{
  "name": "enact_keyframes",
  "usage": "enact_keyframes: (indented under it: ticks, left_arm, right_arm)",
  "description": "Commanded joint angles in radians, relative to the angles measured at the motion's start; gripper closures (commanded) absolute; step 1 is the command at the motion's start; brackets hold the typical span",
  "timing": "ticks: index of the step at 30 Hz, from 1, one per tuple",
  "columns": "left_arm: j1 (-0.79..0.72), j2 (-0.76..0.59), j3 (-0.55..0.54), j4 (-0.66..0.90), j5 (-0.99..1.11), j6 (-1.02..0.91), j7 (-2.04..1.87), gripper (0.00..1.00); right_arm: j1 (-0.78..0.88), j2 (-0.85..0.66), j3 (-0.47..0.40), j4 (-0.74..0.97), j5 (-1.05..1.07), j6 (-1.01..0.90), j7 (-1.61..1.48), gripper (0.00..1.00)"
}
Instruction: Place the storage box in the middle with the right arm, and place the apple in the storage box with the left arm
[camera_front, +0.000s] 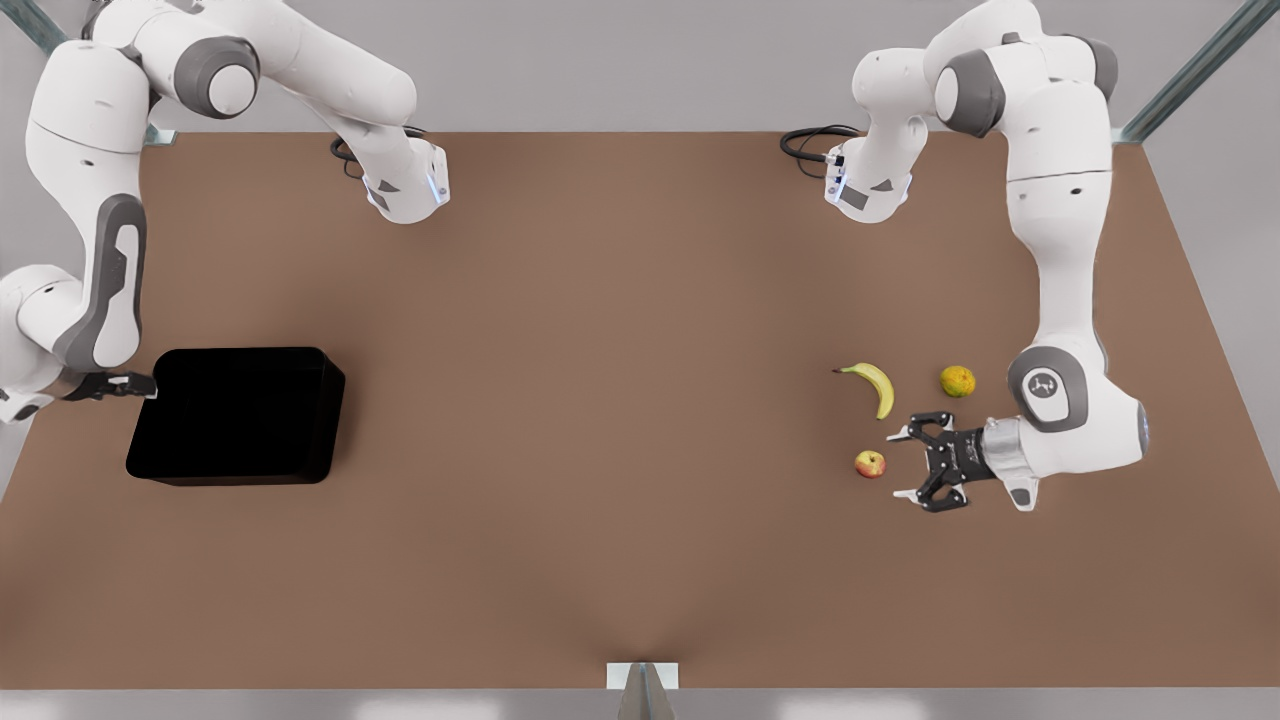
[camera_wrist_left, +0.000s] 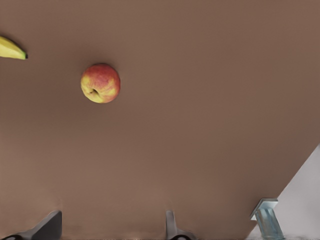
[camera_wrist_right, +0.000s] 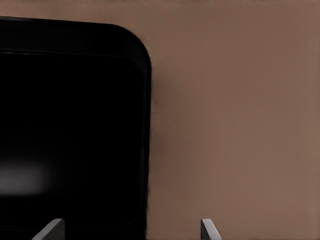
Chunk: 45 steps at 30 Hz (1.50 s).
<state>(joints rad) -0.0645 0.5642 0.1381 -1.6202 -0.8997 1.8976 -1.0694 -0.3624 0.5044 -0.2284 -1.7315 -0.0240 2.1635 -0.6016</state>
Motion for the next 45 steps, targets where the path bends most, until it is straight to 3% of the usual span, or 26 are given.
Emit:
enact_keyframes:
  ticks: [1, 4, 14, 15, 17, 24, 27, 30, 45]
  left_arm:
    - [0.000, -0.004, -0.002, -0.013, -0.136, 0.000, 0.003, 0.00]
    - [-0.003, -0.026, -0.006, -0.081, -0.133, -0.003, 0.081, 0.00]
    - [0.000, 0.120, -0.011, -0.098, -0.257, 0.127, 0.391, 0.00]
    - [0.002, 0.106, -0.002, -0.119, -0.254, 0.109, 0.394, 0.00]
    - [0.002, 0.080, 0.002, -0.179, -0.252, 0.109, 0.420, 0.00]
    - [0.002, 0.120, 0.006, -0.204, -0.262, 0.161, 0.462, 0.00]
    - [0.002, 0.126, 0.008, -0.230, -0.257, 0.163, 0.523, 0.00]
    - [0.003, 0.155, 0.008, -0.221, -0.262, 0.187, 0.537, 0.00]
    - [0.046, 0.174, 0.006, -0.204, -0.352, 0.181, 0.522, 0.00]
  right_arm:
    - [0.000, 0.003, 0.000, 0.004, 0.001, 0.002, 0.000, 0.00]
    - [0.007, 0.052, 0.000, 0.029, 0.016, 0.007, 0.003, 0.00]
    - [0.005, 0.125, 0.000, 0.016, 0.059, 0.021, 0.000, 0.00]
    - [0.007, 0.123, 0.000, 0.015, 0.059, 0.019, 0.000, 0.05]
    - [0.007, 0.125, 0.000, 0.010, 0.059, 0.010, -0.001, 0.32]
    - [0.003, 0.138, -0.002, 0.009, 0.052, 0.006, -0.058, 0.48]
    - [0.005, 0.141, -0.002, 0.010, 0.042, 0.006, -0.058, 0.70]
    - [0.005, 0.146, -0.002, 0.013, 0.042, 0.010, -0.058, 0.79]
    - [0.016, 0.128, 0.011, 0.023, 0.030, -0.027, -0.058, 0.79]
